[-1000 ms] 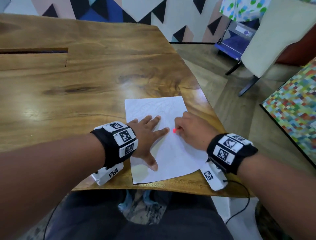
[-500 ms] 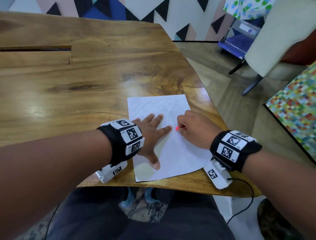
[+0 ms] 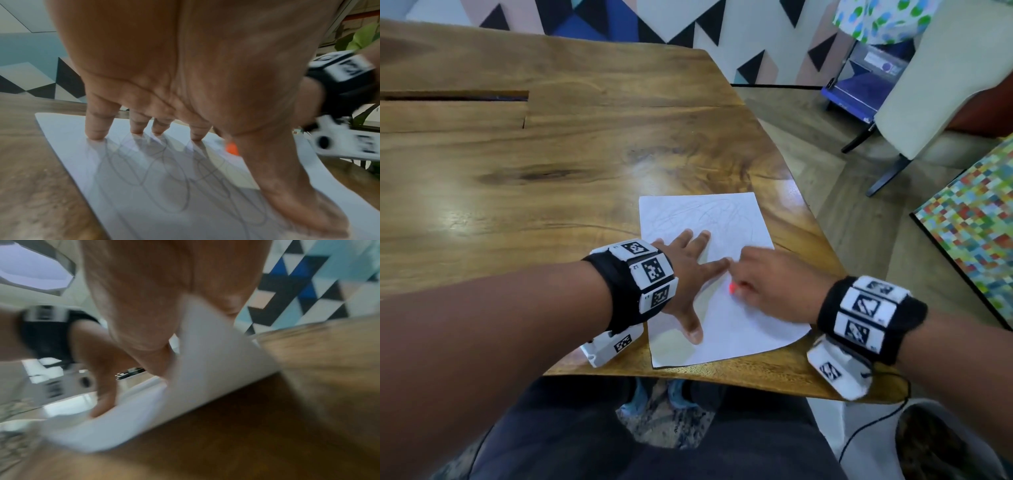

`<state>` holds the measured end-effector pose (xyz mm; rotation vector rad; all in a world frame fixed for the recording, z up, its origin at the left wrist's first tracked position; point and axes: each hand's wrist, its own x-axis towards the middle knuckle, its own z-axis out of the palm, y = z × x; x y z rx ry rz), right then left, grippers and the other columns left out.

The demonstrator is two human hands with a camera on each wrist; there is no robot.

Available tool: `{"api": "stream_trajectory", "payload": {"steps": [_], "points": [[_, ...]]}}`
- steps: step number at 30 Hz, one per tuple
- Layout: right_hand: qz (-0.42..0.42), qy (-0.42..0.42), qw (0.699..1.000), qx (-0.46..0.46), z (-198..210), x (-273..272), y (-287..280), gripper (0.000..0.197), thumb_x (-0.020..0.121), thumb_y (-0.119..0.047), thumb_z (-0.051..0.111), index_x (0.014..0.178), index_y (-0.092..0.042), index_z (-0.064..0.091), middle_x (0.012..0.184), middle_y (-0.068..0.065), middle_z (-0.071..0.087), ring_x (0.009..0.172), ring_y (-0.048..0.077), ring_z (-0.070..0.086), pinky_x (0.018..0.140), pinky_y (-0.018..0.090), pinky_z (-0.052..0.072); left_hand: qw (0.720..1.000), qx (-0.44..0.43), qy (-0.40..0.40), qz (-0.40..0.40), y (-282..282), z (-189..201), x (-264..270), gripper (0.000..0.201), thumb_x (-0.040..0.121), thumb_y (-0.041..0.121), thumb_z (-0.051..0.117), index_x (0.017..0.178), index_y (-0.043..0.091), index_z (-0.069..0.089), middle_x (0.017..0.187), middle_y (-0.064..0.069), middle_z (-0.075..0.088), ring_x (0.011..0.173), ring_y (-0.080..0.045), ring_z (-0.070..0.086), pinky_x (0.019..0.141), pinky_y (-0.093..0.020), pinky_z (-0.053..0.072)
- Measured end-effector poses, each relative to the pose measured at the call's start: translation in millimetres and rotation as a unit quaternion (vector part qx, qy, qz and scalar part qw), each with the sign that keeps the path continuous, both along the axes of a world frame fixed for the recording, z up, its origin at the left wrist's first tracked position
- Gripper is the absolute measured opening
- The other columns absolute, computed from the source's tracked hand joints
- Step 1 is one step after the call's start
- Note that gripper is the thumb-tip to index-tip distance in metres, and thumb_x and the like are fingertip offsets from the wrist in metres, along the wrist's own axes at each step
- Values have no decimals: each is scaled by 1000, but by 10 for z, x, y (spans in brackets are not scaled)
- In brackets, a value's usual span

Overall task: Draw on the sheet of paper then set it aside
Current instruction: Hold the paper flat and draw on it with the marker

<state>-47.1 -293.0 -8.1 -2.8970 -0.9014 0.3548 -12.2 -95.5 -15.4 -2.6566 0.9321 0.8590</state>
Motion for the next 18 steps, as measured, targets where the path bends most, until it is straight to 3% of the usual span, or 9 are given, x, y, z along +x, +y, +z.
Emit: {"api": "stream_trajectory", "payload": {"steps": [3,6,10,13,16,18], "points": [[37,50,998,-1,-2,-177,77,16,98,-34,48,94,-21,57,92,-9,39,78,11,39,68,31,38,1000,-1,1,0,2,-3,-3,140,61,77,79,156,45,-20,164,-9,-32,154,-34,-21,122,-64,13],[-42,17,999,-7,-23,124,-54,11,94,-35,50,85,-29,52,89,-9,45,80,15,51,74,36,47,1000,0,0,3,8,3,-18,140,61,77,79,155,46,-19,165,-9,-31,154,-35,-20,121,-66,14],[-119,-23,993,-6,-63,303,-202,16,92,-36,53,79,-27,53,81,-11,46,81,19,55,68,32,44,1000,4,-3,4,-14,30,-41,138,61,76,79,154,49,-19,165,-11,-29,154,-36,-19,119,-68,16],[-82,2,996,22,-69,54,-83,14,93,-35,52,84,-26,56,84,-8,48,77,16,54,71,36,48,1000,6,1,10,-42,35,-42,136,61,73,82,153,54,-17,165,-12,-29,154,-38,-19,118,-69,17],[-31,32,998,35,-73,-167,20,15,93,-34,54,82,-23,56,87,-9,47,75,13,49,70,33,45,1000,23,-2,11,-74,38,-51,137,61,72,83,152,56,-17,165,-11,-30,154,-37,-19,117,-68,22],[-40,21,999,28,-67,-134,14,12,93,-32,55,85,-23,58,88,-8,48,78,14,49,71,33,45,1000,29,-5,10,-84,44,-54,136,60,72,83,152,56,-17,165,-10,-30,154,-37,-18,113,-67,25]]}}
